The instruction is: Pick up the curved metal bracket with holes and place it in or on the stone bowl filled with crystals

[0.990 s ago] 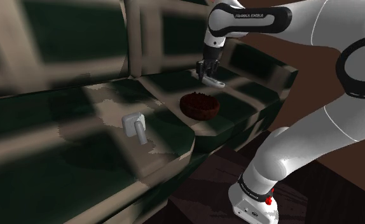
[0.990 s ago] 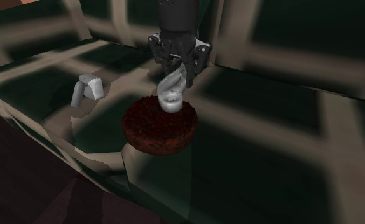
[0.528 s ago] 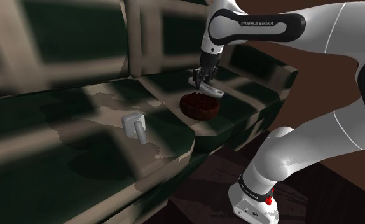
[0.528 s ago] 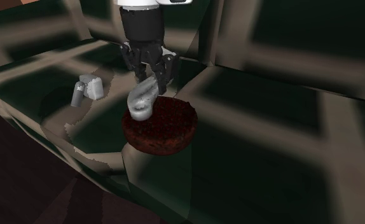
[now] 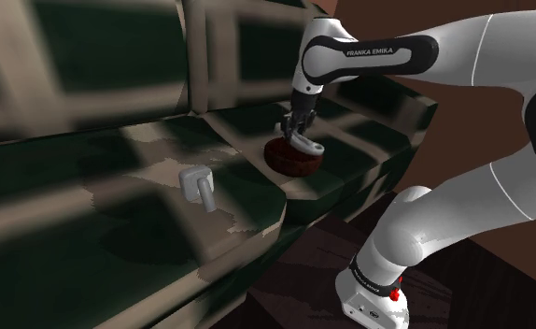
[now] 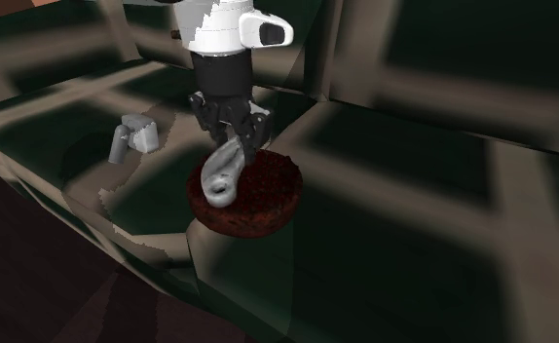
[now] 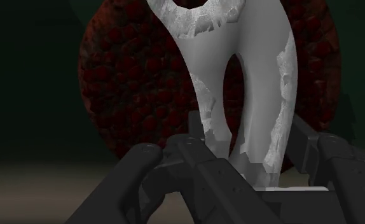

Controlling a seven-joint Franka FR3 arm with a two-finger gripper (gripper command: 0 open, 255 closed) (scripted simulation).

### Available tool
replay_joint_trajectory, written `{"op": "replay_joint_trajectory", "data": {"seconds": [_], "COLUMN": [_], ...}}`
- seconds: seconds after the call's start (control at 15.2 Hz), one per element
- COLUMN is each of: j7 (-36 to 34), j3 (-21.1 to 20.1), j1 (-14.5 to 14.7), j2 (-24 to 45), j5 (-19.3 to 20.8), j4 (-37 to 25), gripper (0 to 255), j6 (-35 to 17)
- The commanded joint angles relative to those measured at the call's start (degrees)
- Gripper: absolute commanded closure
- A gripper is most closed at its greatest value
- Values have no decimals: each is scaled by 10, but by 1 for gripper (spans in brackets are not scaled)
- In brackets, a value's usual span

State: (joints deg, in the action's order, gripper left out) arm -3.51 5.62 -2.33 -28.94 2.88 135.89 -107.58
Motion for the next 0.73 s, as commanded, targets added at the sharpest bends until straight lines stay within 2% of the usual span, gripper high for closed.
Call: {"op": "replay_joint_trajectory", "data": {"seconds": [0.0,0.53,0.59,0.66], "j7": [-1,-1,-1,-1], "j3": [0,1,1,1], "j1": [0,0,0,0], "j2": [2,4,4,4], "j5": [0,0,0,0], "j4": [14,22,22,22], "gripper": [255,255,0,0], "j6": [-17,-26,-26,-26]}}
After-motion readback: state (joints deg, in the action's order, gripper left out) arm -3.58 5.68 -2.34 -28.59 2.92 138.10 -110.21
